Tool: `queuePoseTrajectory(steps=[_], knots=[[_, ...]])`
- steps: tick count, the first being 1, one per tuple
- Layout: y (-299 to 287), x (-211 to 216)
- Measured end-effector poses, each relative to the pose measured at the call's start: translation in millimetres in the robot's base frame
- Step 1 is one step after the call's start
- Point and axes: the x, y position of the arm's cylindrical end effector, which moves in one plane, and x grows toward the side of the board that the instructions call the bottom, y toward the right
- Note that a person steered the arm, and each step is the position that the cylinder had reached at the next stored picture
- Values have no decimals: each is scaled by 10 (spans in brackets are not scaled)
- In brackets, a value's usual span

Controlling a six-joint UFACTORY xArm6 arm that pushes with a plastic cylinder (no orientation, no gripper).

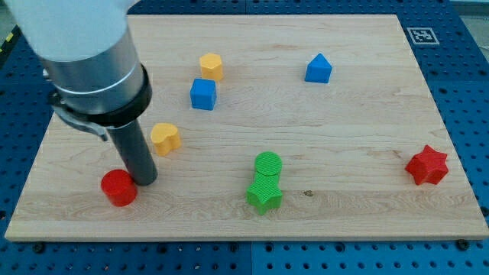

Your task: Slide the red circle to the bottom left side of the board

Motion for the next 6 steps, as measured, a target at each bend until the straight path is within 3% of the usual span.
queuePoseTrajectory(steps=[6], knots=[[-246, 262]])
